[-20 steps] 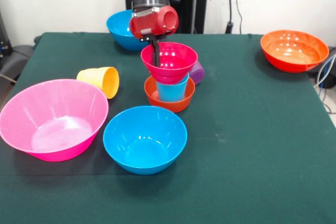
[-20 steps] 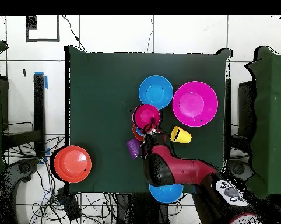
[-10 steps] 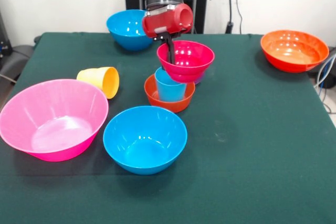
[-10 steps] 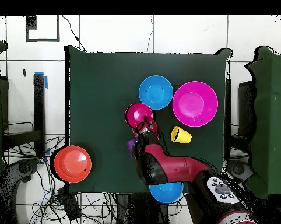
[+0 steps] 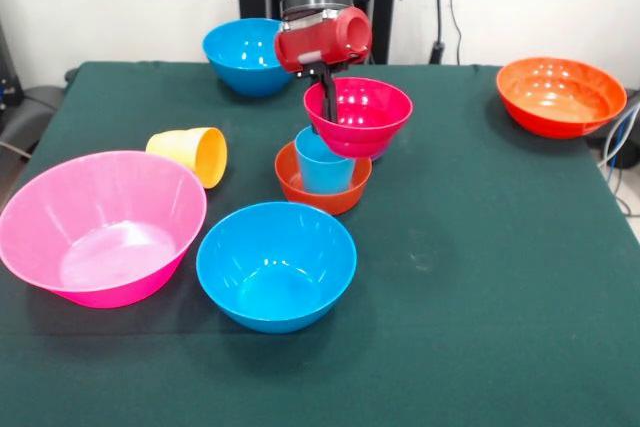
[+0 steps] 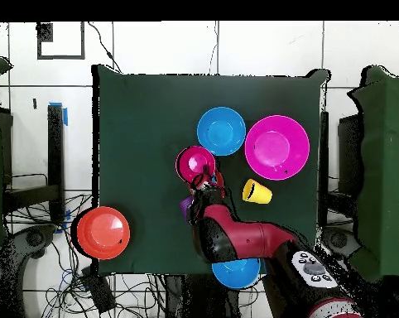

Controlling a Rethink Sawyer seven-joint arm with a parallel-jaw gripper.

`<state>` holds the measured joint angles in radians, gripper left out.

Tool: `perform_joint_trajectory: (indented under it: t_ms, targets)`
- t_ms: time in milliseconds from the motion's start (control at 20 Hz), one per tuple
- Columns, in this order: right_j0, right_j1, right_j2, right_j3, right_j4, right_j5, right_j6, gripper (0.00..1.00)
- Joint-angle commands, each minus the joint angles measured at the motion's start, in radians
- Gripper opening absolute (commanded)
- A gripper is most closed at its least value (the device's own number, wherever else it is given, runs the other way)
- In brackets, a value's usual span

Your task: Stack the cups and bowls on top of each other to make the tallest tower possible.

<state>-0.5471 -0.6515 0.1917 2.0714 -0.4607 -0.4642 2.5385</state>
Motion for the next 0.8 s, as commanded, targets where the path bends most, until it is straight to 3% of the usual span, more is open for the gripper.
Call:
perform_joint_trajectory:
  t_ms: [50,300,500,800]
  targets:
    - [0.006,0.034,0.015,-0.004,-0.001,0.134,0.058,0.0]
    - [-0.023,0.024,0.037,-0.002,-0.012,0.227,0.026,0.0]
    - [-0.081,0.027,0.101,0.038,-0.004,0.306,0.038,0.0]
    - [-0.052,0.028,0.056,0.066,0.011,0.273,0.069,0.0]
